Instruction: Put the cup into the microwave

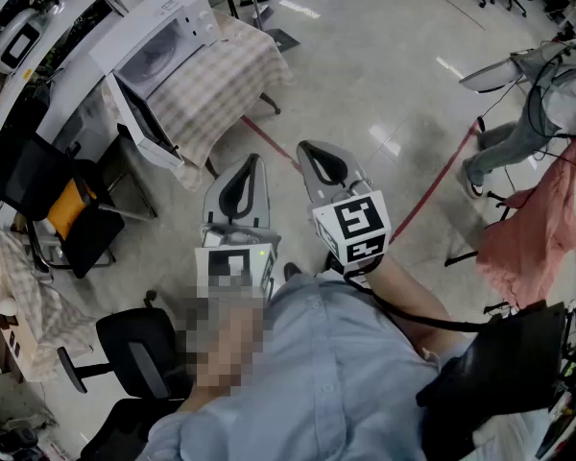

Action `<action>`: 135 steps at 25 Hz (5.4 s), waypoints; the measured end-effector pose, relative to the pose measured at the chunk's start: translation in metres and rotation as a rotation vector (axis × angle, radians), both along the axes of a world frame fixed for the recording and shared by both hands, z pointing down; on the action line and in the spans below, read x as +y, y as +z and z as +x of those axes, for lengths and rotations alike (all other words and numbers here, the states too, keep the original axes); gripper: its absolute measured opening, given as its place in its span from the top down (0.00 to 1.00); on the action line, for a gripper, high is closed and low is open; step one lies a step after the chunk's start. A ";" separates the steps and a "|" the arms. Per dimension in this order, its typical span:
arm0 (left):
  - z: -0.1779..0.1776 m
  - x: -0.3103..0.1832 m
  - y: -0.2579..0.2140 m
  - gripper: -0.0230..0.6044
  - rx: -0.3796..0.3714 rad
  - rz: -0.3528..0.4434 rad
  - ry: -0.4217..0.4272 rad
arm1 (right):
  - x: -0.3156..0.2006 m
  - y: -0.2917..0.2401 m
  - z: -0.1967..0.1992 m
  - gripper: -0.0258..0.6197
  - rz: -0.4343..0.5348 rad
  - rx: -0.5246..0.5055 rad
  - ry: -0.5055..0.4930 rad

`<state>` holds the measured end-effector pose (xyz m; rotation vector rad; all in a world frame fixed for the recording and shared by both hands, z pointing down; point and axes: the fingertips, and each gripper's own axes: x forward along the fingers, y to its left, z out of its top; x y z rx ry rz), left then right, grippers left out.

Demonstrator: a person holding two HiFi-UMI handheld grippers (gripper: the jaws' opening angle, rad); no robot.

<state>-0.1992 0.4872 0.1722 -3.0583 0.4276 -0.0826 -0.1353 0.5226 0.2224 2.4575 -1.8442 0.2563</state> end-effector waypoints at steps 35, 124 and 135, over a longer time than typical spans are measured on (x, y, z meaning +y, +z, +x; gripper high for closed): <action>0.086 0.021 0.025 0.96 -0.043 0.009 -0.031 | 0.005 0.027 0.075 0.96 -0.001 -0.070 -0.123; 0.357 -0.405 0.074 0.96 -0.081 -0.090 -0.396 | -0.442 0.091 0.363 0.93 -0.121 -0.057 -0.467; 0.350 -0.458 0.107 0.96 -0.049 -0.174 -0.459 | -0.484 0.136 0.351 0.81 -0.216 -0.042 -0.577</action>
